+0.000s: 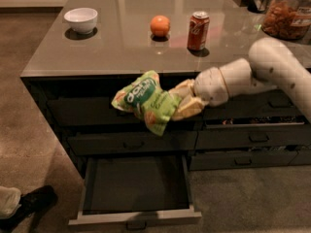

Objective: Place green rice chip bag into bottom drawer

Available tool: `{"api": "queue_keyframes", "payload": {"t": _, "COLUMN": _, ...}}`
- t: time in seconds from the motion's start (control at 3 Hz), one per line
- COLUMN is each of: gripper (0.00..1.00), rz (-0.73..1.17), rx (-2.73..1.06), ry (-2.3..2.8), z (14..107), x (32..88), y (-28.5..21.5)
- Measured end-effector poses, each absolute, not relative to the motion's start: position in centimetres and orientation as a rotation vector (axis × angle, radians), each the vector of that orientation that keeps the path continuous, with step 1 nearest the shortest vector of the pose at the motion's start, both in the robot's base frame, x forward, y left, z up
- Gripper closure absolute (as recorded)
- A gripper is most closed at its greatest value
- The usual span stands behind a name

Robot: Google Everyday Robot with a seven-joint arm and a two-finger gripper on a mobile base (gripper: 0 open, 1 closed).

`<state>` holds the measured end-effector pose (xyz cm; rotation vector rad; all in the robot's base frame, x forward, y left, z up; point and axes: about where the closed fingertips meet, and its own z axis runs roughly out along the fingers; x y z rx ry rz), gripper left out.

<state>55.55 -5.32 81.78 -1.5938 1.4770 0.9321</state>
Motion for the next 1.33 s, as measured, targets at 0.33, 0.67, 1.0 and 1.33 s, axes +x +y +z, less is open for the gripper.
{"api": "queue_keyframes", "payload": {"t": 0.33, "gripper": 1.0, "rz": 0.985, "rx": -1.588, "ry": 1.528, "z": 75.8, "x": 53.1, "y": -5.5}}
{"api": "queue_keyframes", "payload": {"t": 0.67, "gripper": 1.0, "rz": 1.023, "rx": -1.588, "ry": 1.578, "z": 69.1, "x": 51.3, "y": -4.6}}
{"api": "queue_keyframes", "payload": {"t": 1.0, "gripper": 1.0, "rz": 1.085, "rx": -1.531, "ry": 1.706, "z": 58.4, "x": 49.1, "y": -2.2}}
{"api": "queue_keyframes", "payload": {"t": 1.33, "gripper": 1.0, "rz": 1.104, "rx": -1.451, "ry": 1.819, "z": 52.1, "x": 47.8, "y": -0.2}}
